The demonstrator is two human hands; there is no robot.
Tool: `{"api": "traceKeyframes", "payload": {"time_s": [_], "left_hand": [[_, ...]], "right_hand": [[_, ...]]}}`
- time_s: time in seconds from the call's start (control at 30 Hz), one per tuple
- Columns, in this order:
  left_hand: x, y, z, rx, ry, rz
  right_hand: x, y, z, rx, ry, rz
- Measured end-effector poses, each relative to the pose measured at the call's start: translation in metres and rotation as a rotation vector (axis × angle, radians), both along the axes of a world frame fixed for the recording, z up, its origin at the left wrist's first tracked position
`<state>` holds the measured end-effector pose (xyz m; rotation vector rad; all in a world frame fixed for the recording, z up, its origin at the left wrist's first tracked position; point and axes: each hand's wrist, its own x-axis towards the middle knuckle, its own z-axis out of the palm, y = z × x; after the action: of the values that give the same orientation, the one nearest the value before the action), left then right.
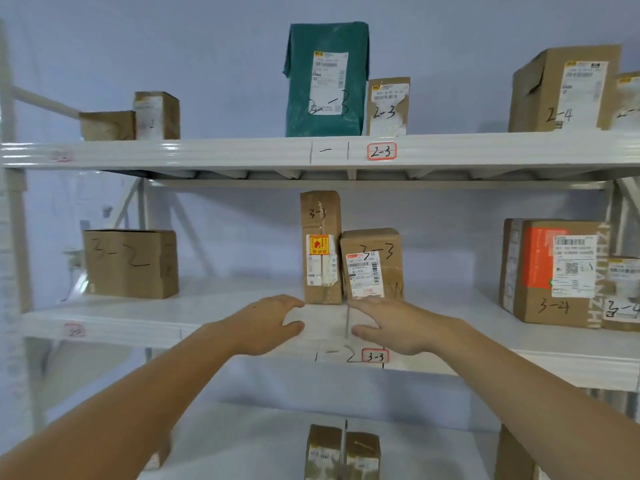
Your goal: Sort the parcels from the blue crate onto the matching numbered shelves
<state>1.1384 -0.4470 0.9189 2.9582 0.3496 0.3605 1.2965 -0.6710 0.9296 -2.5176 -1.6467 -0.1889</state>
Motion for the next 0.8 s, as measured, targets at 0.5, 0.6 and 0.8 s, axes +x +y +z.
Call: {"api": "traceKeyframes", "payload": {"time_s": [0.5, 0.6, 0.8], "left_hand": [[-0.28, -0.083, -0.058, -0.039, 0.083, 0.515], [-0.35, -0.103, -0.058, -0.041, 0.097, 0.621], [-0.507, -0.15, -0.064, -0.05, 0.076, 0.869]], "right_hand": [[-0.2, 0.029, -0.055, -0.088, 0.011, 0.465], [-0.26, 0.041, -0.055, -0.084, 0.018, 0.576], [-0.406, 0.061, -0.064, -0.12, 0.042, 0.807]]}}
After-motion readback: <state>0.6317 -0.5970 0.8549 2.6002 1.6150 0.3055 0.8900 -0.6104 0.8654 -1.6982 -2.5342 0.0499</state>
